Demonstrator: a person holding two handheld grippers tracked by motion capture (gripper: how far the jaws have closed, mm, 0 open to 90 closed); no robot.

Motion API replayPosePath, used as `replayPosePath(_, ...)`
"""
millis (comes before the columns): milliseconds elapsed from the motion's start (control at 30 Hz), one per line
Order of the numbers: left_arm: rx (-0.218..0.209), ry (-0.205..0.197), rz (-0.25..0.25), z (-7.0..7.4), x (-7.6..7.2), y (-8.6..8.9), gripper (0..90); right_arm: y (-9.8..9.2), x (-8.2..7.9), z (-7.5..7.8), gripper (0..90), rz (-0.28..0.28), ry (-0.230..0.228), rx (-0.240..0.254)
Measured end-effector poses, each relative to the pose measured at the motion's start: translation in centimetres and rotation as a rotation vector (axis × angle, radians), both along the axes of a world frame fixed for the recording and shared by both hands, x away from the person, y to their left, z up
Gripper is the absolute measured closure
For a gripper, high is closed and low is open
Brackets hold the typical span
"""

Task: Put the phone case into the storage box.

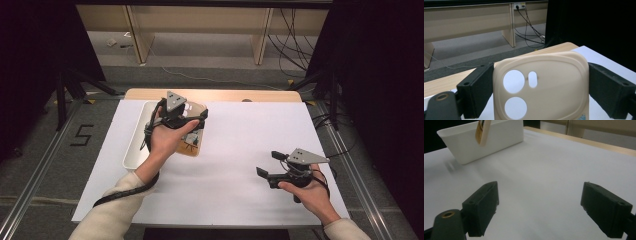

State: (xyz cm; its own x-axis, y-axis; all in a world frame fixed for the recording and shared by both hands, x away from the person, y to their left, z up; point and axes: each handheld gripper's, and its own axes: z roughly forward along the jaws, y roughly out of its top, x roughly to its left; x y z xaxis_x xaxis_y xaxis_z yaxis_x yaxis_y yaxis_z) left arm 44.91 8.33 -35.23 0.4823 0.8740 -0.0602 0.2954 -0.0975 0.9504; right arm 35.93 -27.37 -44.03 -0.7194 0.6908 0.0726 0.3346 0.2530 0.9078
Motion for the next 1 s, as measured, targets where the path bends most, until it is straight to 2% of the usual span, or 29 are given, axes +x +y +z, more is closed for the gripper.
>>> replayPosePath(1000,-0.021,-0.032,0.024,1.3,0.0,1.5,11.3,-0.1,0.0,0.0,15.8,-0.001,-0.003,0.006)
